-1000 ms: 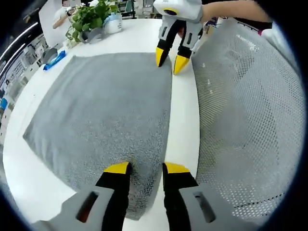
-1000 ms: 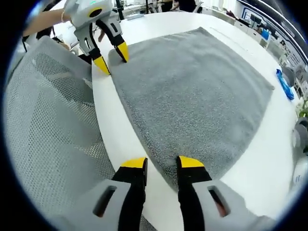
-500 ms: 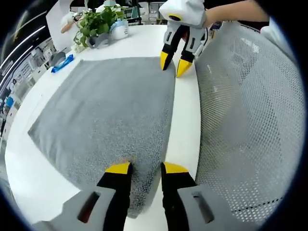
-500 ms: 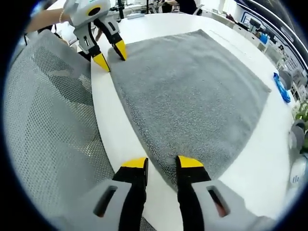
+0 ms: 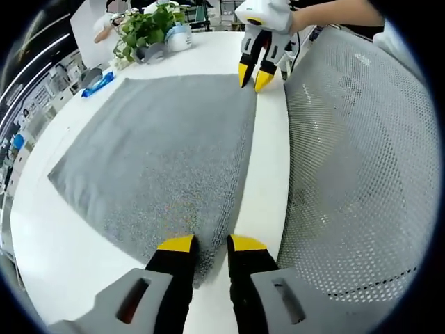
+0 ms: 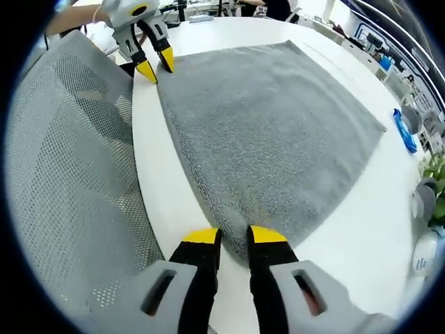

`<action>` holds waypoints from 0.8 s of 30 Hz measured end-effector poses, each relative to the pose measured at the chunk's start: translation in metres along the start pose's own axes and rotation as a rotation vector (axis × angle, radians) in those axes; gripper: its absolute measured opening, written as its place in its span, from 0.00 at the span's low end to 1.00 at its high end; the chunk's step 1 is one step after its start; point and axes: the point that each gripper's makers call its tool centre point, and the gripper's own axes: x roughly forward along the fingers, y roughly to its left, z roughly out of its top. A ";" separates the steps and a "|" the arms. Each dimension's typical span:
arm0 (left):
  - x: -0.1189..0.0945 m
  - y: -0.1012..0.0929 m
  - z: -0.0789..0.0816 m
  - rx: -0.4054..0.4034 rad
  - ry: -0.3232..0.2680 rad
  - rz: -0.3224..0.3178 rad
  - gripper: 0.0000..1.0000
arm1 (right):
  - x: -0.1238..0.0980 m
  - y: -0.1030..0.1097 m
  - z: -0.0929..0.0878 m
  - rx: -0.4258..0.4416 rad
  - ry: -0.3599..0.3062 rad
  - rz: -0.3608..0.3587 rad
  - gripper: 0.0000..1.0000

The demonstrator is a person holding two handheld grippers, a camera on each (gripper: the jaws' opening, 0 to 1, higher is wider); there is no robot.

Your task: Fold the towel on the table until its edges align and the towel forms a compact rectangular stack.

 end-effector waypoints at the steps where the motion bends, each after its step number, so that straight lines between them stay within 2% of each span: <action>1: 0.000 0.000 0.000 0.003 0.003 0.001 0.18 | -0.001 -0.001 -0.002 0.003 -0.003 -0.002 0.14; 5: 0.000 0.000 -0.001 0.012 0.011 0.000 0.17 | -0.004 -0.005 -0.009 0.018 -0.007 -0.009 0.14; 9: 0.000 -0.001 -0.003 0.035 0.030 0.001 0.16 | -0.008 -0.009 -0.018 0.002 0.026 -0.025 0.14; 13: -0.003 -0.002 -0.005 0.062 0.051 0.012 0.13 | -0.009 -0.009 -0.019 0.001 0.022 -0.039 0.12; 17: -0.006 -0.001 -0.008 0.038 0.053 0.038 0.11 | -0.008 -0.006 -0.019 -0.021 0.034 -0.079 0.08; 21: -0.007 -0.002 -0.008 -0.010 0.020 0.058 0.09 | -0.008 -0.007 -0.019 -0.011 0.030 -0.113 0.03; 24: -0.007 -0.001 -0.009 0.023 0.031 0.105 0.05 | -0.008 -0.009 -0.018 0.003 0.036 -0.120 0.02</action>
